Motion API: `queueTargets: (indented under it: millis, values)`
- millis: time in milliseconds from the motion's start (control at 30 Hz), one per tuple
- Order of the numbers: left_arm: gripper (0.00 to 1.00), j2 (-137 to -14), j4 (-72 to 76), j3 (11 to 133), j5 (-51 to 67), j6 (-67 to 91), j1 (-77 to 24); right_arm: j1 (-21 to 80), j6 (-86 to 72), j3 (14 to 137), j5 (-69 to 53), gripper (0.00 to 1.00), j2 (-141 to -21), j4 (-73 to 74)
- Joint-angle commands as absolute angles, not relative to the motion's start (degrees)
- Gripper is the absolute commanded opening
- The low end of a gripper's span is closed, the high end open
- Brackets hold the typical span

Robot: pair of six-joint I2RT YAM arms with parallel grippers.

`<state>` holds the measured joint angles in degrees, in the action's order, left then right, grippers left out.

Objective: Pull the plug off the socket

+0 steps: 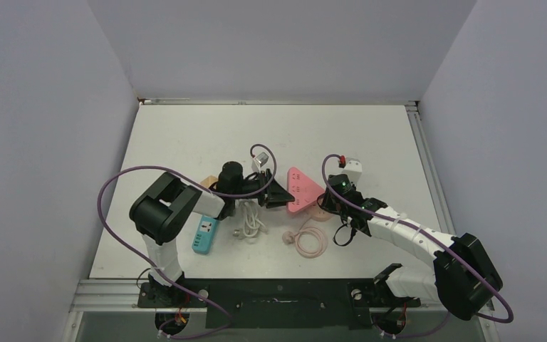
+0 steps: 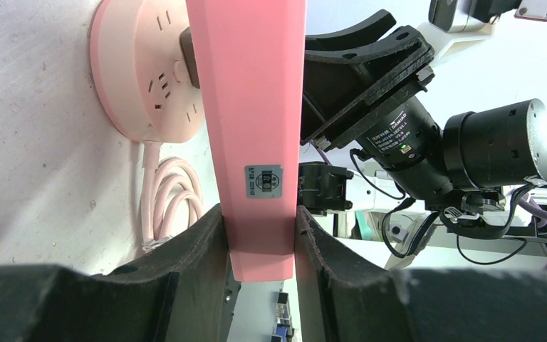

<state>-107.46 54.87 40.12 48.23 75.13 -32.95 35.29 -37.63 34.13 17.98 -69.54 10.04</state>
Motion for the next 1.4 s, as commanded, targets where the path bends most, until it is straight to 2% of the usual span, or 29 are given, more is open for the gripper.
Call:
queueTargets:
  millis: [0, 300, 667, 933, 1167, 1367]
  values:
    - [0.0, -102.41, 55.13, 40.08, 47.98, 71.85, -31.68, 35.51, -38.36, 33.14, 17.62, 0.24, -70.07, 12.94]
    - [0.0, -93.58, 37.75, 40.89, 41.2, 60.33, -27.27, 35.51, -38.2, 33.13, 17.83, 0.24, -69.57, 13.24]
    - [0.0, -87.92, 21.51, 43.55, 32.87, 51.59, -14.94, 35.51, -37.87, 33.48, 17.1, 0.24, -70.11, 12.31]
    - [0.0, -87.87, 12.91, 46.66, 29.35, 46.28, -9.04, 35.55, -37.34, 33.58, 16.19, 0.24, -70.93, 11.06]
    - [0.0, -92.84, 8.97, 47.89, 29.38, 47.57, -7.01, 35.51, -37.18, 33.49, 16.41, 0.24, -70.64, 11.05]
    - [0.1, -92.81, 6.02, 49.11, 27.69, 46.06, -7.03, 35.51, -37.35, 33.24, 16.48, 0.24, -70.4, 10.93]
